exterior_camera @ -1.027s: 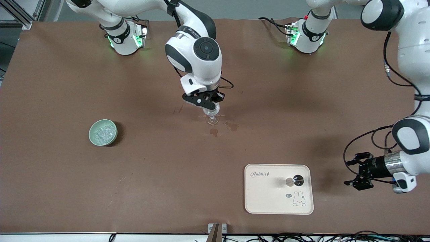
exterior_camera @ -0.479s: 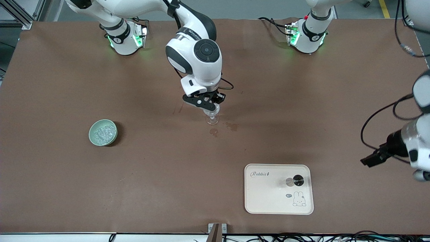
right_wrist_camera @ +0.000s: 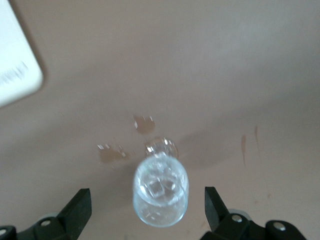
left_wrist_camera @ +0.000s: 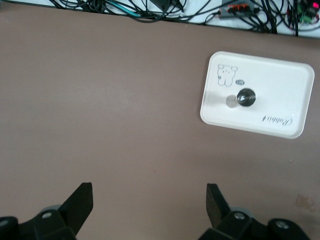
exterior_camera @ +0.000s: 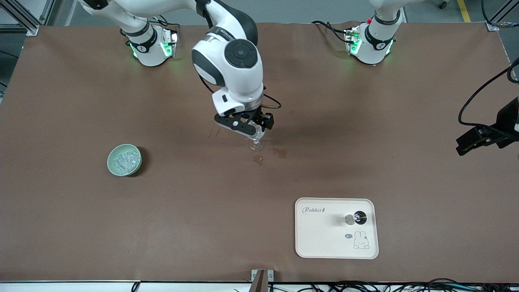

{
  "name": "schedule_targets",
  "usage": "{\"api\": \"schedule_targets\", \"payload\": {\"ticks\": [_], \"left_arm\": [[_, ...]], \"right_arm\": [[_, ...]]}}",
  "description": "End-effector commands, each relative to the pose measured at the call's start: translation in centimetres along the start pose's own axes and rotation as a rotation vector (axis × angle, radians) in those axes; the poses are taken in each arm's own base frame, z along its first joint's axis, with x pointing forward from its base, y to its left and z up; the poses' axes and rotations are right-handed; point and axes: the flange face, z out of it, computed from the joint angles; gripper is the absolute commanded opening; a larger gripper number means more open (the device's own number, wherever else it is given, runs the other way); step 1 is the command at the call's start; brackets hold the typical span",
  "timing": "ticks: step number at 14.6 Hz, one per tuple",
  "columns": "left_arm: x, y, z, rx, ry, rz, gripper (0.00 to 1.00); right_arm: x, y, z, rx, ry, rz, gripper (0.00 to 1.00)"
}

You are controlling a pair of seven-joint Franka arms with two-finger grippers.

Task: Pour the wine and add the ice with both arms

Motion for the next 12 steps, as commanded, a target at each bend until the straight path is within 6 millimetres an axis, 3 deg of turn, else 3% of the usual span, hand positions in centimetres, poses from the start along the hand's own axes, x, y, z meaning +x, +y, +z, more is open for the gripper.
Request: {"api": "schedule_targets", "payload": {"ticks": [1,3,5,6,10,12], "left_arm": [[-2.8,-0.6,-1.7,-0.046,-0.037,0.019,1.0],[-5.4,-0.6,-1.6,-0.083,-0.052,0.001,1.0],[-8.8,1.3,-1.5,-0.058,-0.068,0.03,1.0],[-10.0,1.1,-1.5,-0.052,-0.073,0.028,1.0],[-12.6,1.2,-1.4,-0.039,-0.086,0.036,1.0],[-13.5,2.5,-2.2,-0.037,-0.084,0.06,1.0]], "right_arm": [[4.8,4.8,-7.8,0.032,0.101,0.045,1.0],[9.2,9.8,-11.9,-0.001,0.138,0.042,1.0],[12.5,14.8,-15.1,-0.055,0.143,0.005,1.0],[13.5,17.2,-16.2,-0.097,0.13,-0.03,1.0],[18.6,27.5,-19.4,-0.149,0.081,-0.113,1.0],[21.4,32.4,-20.3,-0.136,0.051,-0.153,1.0]]}}
